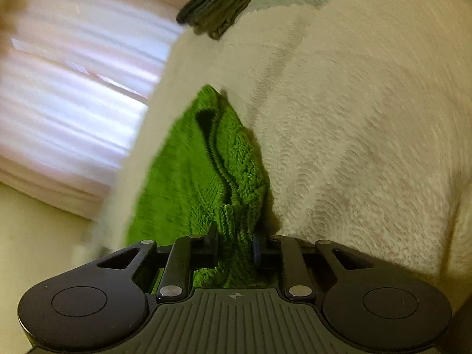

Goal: Fold clothes
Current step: 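Fold the vest's side edge over toward the other side with both grippers, then release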

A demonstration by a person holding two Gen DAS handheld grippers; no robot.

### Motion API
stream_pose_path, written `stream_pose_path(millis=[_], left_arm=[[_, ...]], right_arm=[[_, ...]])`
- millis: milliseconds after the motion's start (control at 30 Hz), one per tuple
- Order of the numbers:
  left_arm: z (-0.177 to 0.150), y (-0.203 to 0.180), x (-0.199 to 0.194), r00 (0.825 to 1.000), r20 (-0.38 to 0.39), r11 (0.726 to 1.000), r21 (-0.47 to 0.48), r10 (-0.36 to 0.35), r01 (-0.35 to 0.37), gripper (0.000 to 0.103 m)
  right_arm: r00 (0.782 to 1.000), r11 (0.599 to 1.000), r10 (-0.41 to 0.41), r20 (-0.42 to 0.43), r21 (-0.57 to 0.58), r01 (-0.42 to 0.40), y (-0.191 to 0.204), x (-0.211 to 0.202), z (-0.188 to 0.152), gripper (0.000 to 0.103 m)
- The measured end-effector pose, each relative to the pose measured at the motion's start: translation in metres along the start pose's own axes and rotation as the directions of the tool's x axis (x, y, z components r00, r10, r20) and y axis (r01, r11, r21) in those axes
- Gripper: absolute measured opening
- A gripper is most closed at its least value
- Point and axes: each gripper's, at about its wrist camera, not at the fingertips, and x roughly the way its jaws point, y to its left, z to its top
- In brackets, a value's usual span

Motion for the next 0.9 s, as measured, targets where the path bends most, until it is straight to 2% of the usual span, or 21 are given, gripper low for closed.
stream_pose_path(millis=[33, 67, 100, 133, 167, 200, 233, 333, 400, 433, 500, 567, 633, 733, 767, 833, 900], left_arm=[[0.001, 0.002, 0.000, 1.000, 0.000, 1.000, -0.011, -0.007, 0.007, 0.024], [0.001, 0.003, 0.000, 1.000, 0.000, 1.000, -0.023, -0.015, 0.015, 0.024], [0.002, 0.006, -0.001, 1.000, 0.000, 0.999, -0.041, -0.028, 0.028, 0.024], [0.003, 0.011, -0.003, 0.999, 0.002, 0.997, -0.068, -0.045, 0.045, 0.023], [0.004, 0.017, -0.006, 0.998, 0.008, 0.993, -0.100, -0.066, 0.066, 0.023], [0.003, 0.024, -0.011, 0.998, 0.012, 0.990, -0.121, -0.067, 0.068, 0.023], [0.002, 0.031, -0.016, 0.998, 0.016, 0.988, -0.139, -0.062, 0.063, 0.022], [-0.003, 0.054, -0.031, 0.999, 0.027, 0.980, -0.191, -0.046, 0.051, 0.021], [-0.006, 0.069, -0.040, 0.999, 0.035, 0.973, -0.226, -0.036, 0.043, 0.021], [-0.008, 0.076, -0.045, 0.999, 0.038, 0.969, -0.244, -0.030, 0.039, 0.021], [-0.011, 0.091, -0.055, 0.999, 0.045, 0.960, -0.278, -0.019, 0.031, 0.021], [-0.014, 0.106, -0.065, 0.999, 0.051, 0.950, -0.313, -0.008, 0.023, 0.021], [-0.018, 0.117, -0.072, 0.999, 0.052, 0.941, -0.337, 0.001, 0.017, 0.021], [-0.024, 0.127, -0.074, 0.999, 0.041, 0.936, -0.351, 0.008, 0.007, 0.021], [-0.026, 0.130, -0.075, 0.999, 0.038, 0.934, -0.356, 0.010, 0.004, 0.021], [-0.031, 0.137, -0.076, 0.999, 0.031, 0.931, -0.365, 0.015, -0.003, 0.021], [-0.033, 0.141, -0.077, 0.999, 0.027, 0.928, -0.372, 0.018, -0.006, 0.021]], right_arm=[[0.998, 0.996, -0.064, -0.001, -0.054, 0.064, 0.013, 0.000, 0.000, 0.018], [0.990, 0.977, -0.141, 0.023, -0.159, 0.143, 0.035, 0.001, -0.002, 0.017], [0.975, 0.939, -0.214, 0.057, -0.265, 0.221, 0.058, 0.002, -0.005, 0.017], [0.955, 0.866, -0.268, 0.126, -0.402, 0.296, 0.085, 0.003, -0.016, 0.017], [0.937, 0.778, -0.281, 0.205, -0.523, 0.348, 0.111, 0.004, -0.031, 0.017], [0.918, 0.673, -0.277, 0.284, -0.625, 0.396, 0.136, 0.005, -0.046, 0.017], [0.910, 0.581, -0.238, 0.340, -0.701, 0.414, 0.158, 0.007, -0.063, 0.016], [0.918, 0.344, -0.079, 0.388, -0.854, 0.390, 0.211, 0.015, -0.120, 0.016], [0.929, 0.166, 0.036, 0.367, -0.919, 0.357, 0.231, 0.021, -0.163, 0.016], [0.938, 0.095, 0.078, 0.337, -0.939, 0.330, 0.235, 0.025, -0.182, 0.016], [0.960, -0.013, 0.124, 0.249, -0.967, 0.253, 0.236, 0.033, -0.218, 0.016], [0.977, -0.067, 0.126, 0.174, -0.981, 0.184, 0.230, 0.044, -0.243, 0.016], [0.988, -0.095, 0.089, 0.125, -0.987, 0.133, 0.221, 0.062, -0.259, 0.016], [0.994, -0.090, 0.055, 0.099, -0.990, 0.104, 0.212, 0.070, -0.266, 0.016], [0.993, -0.086, 0.058, 0.106, -0.990, 0.111, 0.215, 0.071, -0.264, 0.016], [0.991, -0.027, 0.084, 0.107, -0.994, 0.110, 0.226, 0.067, -0.250, 0.016], [0.981, 0.028, 0.152, 0.118, -0.993, 0.115, 0.237, 0.048, -0.243, 0.016]])
